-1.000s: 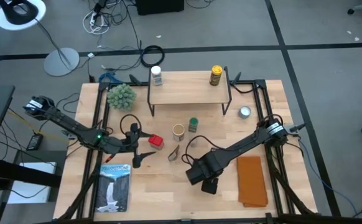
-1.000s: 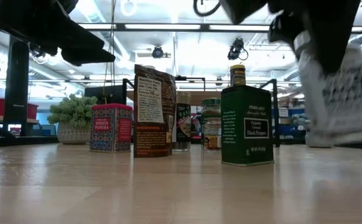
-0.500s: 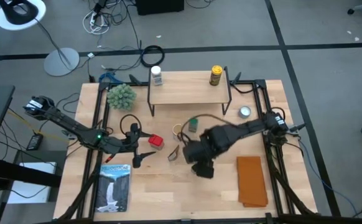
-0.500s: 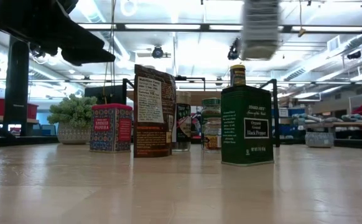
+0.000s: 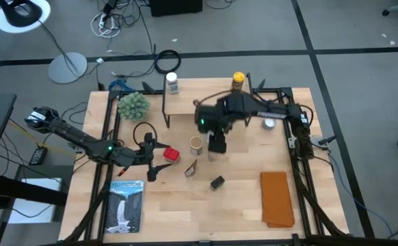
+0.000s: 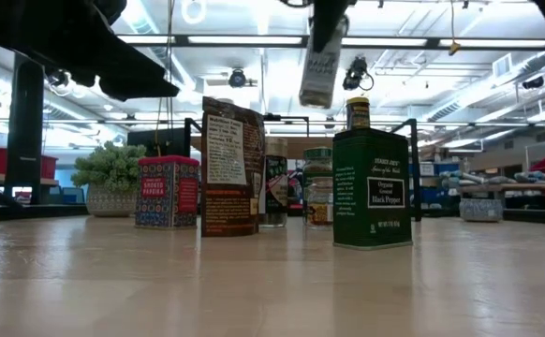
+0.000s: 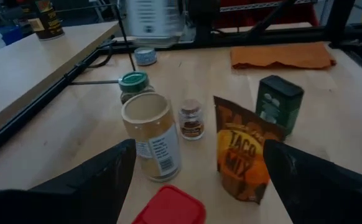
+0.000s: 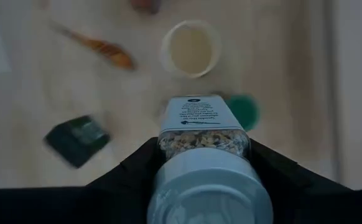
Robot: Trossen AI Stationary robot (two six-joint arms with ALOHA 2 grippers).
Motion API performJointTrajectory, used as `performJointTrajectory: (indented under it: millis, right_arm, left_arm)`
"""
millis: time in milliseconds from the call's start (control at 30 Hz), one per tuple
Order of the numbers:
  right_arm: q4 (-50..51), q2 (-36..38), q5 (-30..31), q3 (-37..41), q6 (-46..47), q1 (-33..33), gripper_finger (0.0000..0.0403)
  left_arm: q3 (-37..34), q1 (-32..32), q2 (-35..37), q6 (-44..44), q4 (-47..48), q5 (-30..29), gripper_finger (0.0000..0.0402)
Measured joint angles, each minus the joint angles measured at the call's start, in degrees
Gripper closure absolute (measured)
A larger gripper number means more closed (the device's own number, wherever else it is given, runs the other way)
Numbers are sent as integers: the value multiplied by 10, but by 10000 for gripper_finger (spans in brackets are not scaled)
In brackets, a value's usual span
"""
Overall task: Shelf spices
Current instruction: Put the white seasoning bottle on the shelf
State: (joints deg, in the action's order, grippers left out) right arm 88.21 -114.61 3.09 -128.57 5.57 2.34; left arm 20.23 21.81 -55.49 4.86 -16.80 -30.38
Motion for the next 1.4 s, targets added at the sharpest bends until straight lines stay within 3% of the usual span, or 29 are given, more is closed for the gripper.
performJointTrajectory:
  millis: [333,600,733,1400]
  right_arm:
    - [-96,0,-17,0,-139,103,210]
    - [-186,-5,-34,1,-203,152,210]
    - [-217,-5,-47,1,-215,163,210]
    - [-177,-6,-47,1,-235,166,205]
  left_arm:
    - [-1,-54,0,-2,25,32,44]
    - [-67,-105,0,1,-89,69,44]
    - [-86,-113,0,2,-136,104,44]
    - [-86,-114,0,-6,-215,88,44]
